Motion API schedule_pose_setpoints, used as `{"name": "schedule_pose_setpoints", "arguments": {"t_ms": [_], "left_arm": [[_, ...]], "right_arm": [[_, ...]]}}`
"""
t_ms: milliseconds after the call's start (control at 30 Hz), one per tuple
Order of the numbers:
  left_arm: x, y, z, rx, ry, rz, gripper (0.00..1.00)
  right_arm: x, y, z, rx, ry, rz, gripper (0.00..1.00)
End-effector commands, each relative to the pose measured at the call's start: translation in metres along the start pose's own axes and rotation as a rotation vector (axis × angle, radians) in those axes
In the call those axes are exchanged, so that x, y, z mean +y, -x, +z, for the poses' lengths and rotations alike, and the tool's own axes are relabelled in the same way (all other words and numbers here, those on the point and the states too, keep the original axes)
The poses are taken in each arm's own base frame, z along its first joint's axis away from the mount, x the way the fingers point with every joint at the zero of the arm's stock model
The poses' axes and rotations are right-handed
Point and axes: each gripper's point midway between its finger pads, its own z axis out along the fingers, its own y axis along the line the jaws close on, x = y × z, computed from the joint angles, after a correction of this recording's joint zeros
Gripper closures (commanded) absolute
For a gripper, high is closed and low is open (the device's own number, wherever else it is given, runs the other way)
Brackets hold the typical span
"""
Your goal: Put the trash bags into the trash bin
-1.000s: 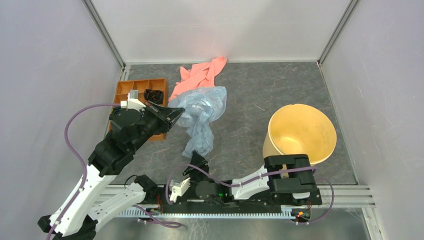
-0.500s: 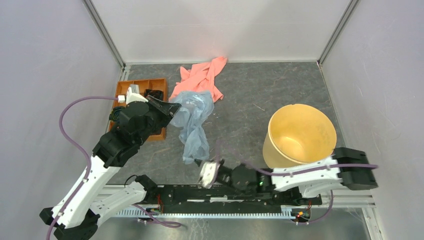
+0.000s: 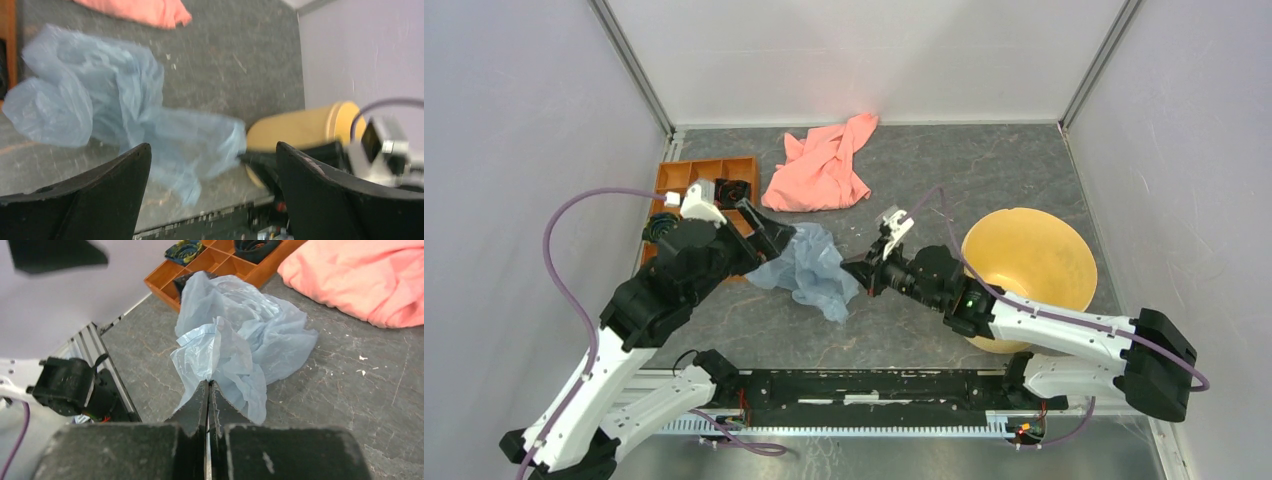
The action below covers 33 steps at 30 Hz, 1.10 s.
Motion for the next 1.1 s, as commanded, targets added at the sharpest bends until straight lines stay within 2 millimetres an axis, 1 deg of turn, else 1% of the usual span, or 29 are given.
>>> {"name": "schedule_pose_setpoints", "arguments": {"t_ms": [0,67,133,167,233,267,300,367,433,533,600,700,767,833,900,967,1033,1067], "left_arm": [[0.008,-0.049,-0.018,0.181,-0.124,0.071,0.02],[0.009,-0.071,-0.022,0.257,-0.178,0.062,0.04],[0.01,-0.093,-0.02,0.327,-0.221,0.024,0.07],[0.011,-0.107,-0.017,0.37,-0.248,-0.012,0.07],[0.006,-0.133,-0.011,0.453,-0.321,-0.115,0.09],[0.005,-0.143,-0.008,0.481,-0.349,-0.15,0.09],[0.006,-0.149,-0.004,0.493,-0.36,-0.173,0.09],[0.015,-0.153,0.004,0.478,-0.329,-0.195,0.1],[0.023,-0.153,0.011,0.445,-0.289,-0.207,0.17],[0.032,-0.156,0.019,0.425,-0.256,-0.228,0.18],[0.027,-0.157,0.023,0.426,-0.281,-0.246,0.2],[0.015,-0.16,0.025,0.444,-0.342,-0.269,0.2],[0.013,-0.162,0.027,0.45,-0.345,-0.27,0.22],[0.016,-0.167,0.03,0.453,-0.325,-0.264,0.25],[0.02,-0.172,0.033,0.459,-0.303,-0.262,0.39],[0.021,-0.174,0.034,0.46,-0.295,-0.25,0.53],[0.025,-0.169,0.032,0.439,-0.274,-0.232,0.67],[0.029,-0.166,0.031,0.422,-0.255,-0.222,0.73]], "right_arm": [[0.006,0.022,0.001,-0.033,0.06,0.158,1.0],[0.006,0.025,0.001,-0.049,0.061,0.179,1.0],[0.006,0.031,0.0,-0.071,0.062,0.197,1.0],[0.007,0.035,-0.001,-0.086,0.063,0.201,1.0],[0.009,0.042,-0.003,-0.111,0.071,0.208,1.0],[0.01,0.043,-0.004,-0.118,0.078,0.212,1.0],[0.012,0.044,-0.005,-0.125,0.088,0.215,1.0],[0.011,0.042,-0.007,-0.128,0.092,0.219,1.0],[0.011,0.042,-0.009,-0.13,0.088,0.222,1.0],[0.011,0.044,-0.011,-0.139,0.091,0.221,1.0],[0.012,0.044,-0.011,-0.14,0.095,0.22,1.0],[0.011,0.043,-0.01,-0.137,0.094,0.22,1.0],[0.011,0.04,-0.008,-0.133,0.093,0.221,1.0],[0.012,0.041,-0.007,-0.135,0.097,0.221,0.99],[0.012,0.042,-0.005,-0.138,0.098,0.217,1.0],[0.01,0.04,-0.004,-0.131,0.09,0.199,0.99],[0.004,0.033,-0.006,-0.102,0.063,0.163,1.0],[0.001,0.026,-0.008,-0.08,0.052,0.138,1.0]]}}
